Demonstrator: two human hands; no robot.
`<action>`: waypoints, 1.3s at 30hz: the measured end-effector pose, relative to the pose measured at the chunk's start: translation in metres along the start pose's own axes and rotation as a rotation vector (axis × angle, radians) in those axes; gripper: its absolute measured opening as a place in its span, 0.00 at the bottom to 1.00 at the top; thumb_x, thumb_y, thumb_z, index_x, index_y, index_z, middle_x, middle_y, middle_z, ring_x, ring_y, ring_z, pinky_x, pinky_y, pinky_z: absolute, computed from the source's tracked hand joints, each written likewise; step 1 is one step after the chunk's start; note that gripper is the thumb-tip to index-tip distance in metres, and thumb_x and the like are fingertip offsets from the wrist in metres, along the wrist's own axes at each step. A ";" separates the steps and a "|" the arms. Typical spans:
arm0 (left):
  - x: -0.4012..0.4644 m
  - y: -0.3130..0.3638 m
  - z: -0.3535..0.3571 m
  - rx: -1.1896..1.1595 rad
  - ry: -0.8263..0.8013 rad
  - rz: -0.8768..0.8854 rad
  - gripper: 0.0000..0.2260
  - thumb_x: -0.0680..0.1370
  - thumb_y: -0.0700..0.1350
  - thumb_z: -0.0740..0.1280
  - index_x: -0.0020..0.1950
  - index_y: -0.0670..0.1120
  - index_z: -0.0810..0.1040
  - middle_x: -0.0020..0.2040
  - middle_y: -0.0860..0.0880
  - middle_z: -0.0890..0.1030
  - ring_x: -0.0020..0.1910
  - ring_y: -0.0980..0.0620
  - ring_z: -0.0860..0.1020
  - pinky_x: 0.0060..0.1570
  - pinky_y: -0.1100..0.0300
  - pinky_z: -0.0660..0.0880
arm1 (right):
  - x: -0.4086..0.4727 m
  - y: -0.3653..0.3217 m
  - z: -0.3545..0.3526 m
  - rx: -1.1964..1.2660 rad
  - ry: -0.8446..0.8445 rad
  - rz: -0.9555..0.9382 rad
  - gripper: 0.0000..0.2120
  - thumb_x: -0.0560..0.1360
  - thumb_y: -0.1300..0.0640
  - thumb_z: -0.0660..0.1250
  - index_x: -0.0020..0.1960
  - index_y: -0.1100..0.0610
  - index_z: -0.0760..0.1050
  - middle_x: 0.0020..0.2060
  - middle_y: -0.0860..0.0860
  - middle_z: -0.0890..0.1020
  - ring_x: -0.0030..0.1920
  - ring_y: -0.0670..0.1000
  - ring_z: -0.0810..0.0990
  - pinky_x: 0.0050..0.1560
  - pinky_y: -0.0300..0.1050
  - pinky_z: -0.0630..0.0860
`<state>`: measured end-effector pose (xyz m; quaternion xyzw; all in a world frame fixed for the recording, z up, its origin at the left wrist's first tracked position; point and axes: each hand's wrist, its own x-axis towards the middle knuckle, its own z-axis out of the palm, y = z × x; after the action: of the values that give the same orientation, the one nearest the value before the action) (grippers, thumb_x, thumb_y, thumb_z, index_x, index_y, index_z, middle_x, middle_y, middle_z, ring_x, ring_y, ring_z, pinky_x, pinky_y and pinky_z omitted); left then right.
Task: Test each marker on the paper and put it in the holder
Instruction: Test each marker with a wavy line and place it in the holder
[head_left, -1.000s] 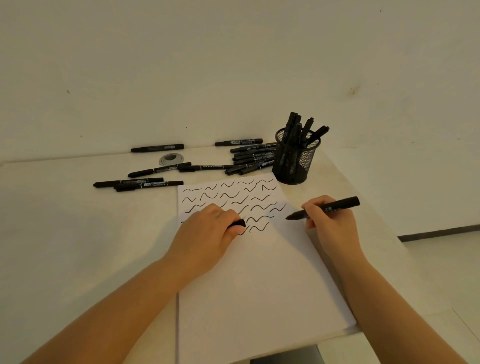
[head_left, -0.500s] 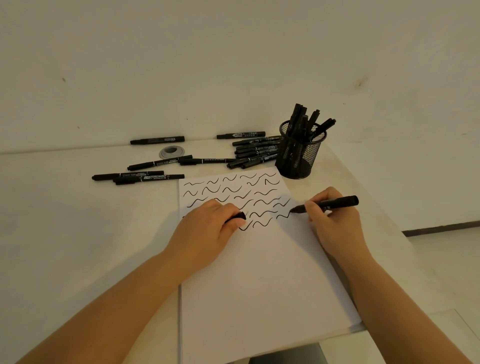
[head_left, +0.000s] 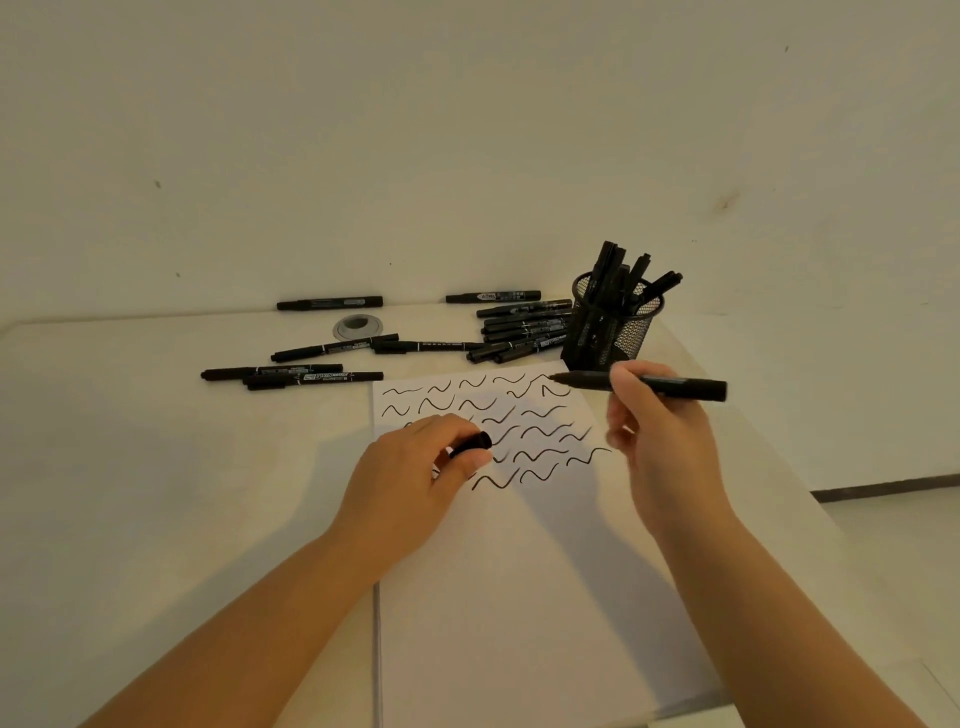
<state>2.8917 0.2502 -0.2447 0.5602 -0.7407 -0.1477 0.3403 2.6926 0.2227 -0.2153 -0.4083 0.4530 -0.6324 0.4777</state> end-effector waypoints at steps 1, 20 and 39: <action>0.000 -0.001 0.000 -0.020 0.005 -0.019 0.08 0.75 0.54 0.63 0.51 0.53 0.78 0.41 0.62 0.78 0.40 0.59 0.77 0.38 0.72 0.69 | 0.000 0.001 0.007 0.084 -0.024 0.044 0.07 0.75 0.59 0.63 0.39 0.55 0.76 0.23 0.47 0.73 0.25 0.44 0.70 0.25 0.35 0.66; 0.000 -0.003 0.001 -0.086 -0.006 -0.041 0.05 0.74 0.50 0.67 0.49 0.56 0.79 0.38 0.65 0.77 0.43 0.63 0.75 0.39 0.74 0.69 | -0.008 0.030 0.016 -0.027 -0.209 0.010 0.09 0.75 0.59 0.63 0.35 0.54 0.73 0.22 0.49 0.75 0.24 0.47 0.71 0.27 0.37 0.68; -0.006 0.023 0.004 0.091 -0.027 0.158 0.19 0.76 0.57 0.54 0.48 0.48 0.80 0.36 0.54 0.77 0.33 0.59 0.68 0.31 0.67 0.64 | -0.016 0.037 0.020 -0.033 -0.263 0.059 0.14 0.68 0.55 0.58 0.24 0.54 0.70 0.15 0.52 0.67 0.19 0.49 0.62 0.22 0.35 0.60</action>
<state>2.8731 0.2627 -0.2362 0.5131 -0.7929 -0.0940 0.3150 2.7236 0.2295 -0.2468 -0.4820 0.4087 -0.5516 0.5445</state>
